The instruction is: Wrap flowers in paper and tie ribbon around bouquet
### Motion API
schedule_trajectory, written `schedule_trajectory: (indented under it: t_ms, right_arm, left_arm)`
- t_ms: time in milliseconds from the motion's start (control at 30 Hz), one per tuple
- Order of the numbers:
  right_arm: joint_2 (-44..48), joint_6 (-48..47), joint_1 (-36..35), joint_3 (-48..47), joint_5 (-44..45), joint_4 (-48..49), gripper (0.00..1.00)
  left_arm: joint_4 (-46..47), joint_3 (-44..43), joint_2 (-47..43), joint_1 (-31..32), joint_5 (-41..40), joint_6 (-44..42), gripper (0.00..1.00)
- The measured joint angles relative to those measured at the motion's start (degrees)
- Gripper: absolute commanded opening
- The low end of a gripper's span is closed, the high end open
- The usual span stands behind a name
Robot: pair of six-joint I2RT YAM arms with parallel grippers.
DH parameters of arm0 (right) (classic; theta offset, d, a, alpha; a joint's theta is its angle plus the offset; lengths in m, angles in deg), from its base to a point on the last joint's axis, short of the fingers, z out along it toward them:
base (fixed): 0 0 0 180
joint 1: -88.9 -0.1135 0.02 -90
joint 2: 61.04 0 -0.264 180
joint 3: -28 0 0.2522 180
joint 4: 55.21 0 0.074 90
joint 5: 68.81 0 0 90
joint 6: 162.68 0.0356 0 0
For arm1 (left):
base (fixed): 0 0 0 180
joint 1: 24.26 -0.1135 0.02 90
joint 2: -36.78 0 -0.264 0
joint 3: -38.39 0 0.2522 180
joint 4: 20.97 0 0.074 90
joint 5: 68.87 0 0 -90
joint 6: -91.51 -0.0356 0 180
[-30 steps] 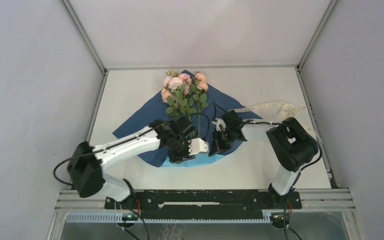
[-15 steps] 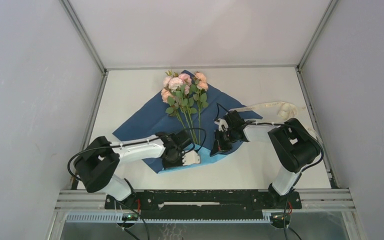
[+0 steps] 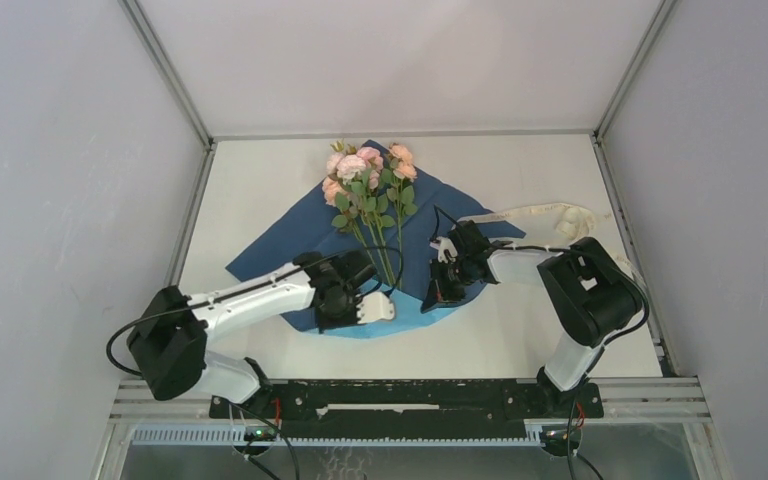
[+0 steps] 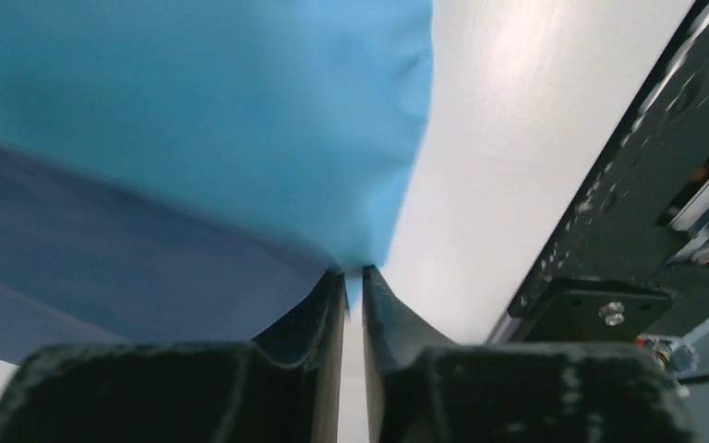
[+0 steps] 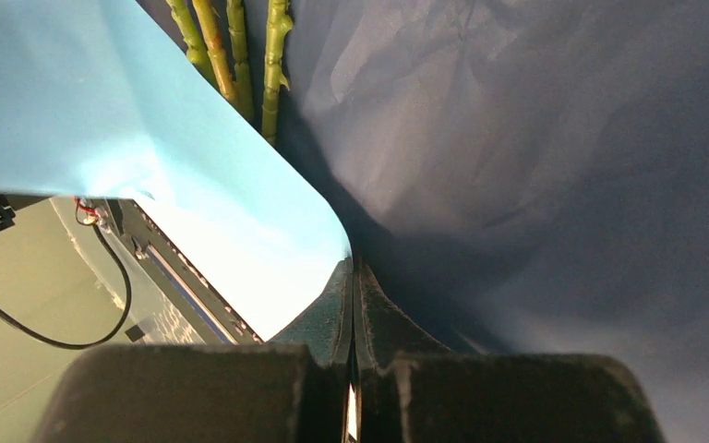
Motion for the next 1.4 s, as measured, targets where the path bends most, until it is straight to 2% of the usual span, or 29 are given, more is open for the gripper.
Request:
schedule_trajectory:
  t_ms: [67, 233, 400, 533, 700, 900, 1400]
  right_arm:
    - [0.20, 0.00, 0.00, 0.00, 0.31, -0.28, 0.00]
    - [0.20, 0.26, -0.11, 0.02, 0.42, -0.28, 0.00]
    - [0.20, 0.37, -0.44, 0.02, 0.59, -0.39, 0.00]
    - [0.20, 0.39, -0.44, 0.00, 0.66, -0.44, 0.00]
    - [0.20, 0.44, -0.37, 0.00, 0.63, -0.39, 0.00]
    - [0.20, 0.44, -0.35, 0.02, 0.63, -0.42, 0.00]
    - [0.07, 0.39, 0.07, 0.00, 0.66, -0.48, 0.00]
  left_arm:
    - [0.83, -4.09, 0.81, 1.60, 1.20, 0.61, 0.05]
    - [8.79, -7.89, 7.87, 8.17, 2.08, 1.64, 0.03]
    - [12.50, -10.84, 16.46, 8.72, 2.03, 3.34, 0.04]
    - [11.34, -13.51, 15.15, 8.70, 1.95, 4.00, 0.07]
    - [10.10, -16.13, 11.78, 8.81, 2.97, 4.44, 0.05]
    - [11.04, -15.93, 17.42, 8.41, 5.95, 3.78, 0.06]
    - [12.02, -6.16, 15.98, 9.18, 2.47, -6.14, 0.04]
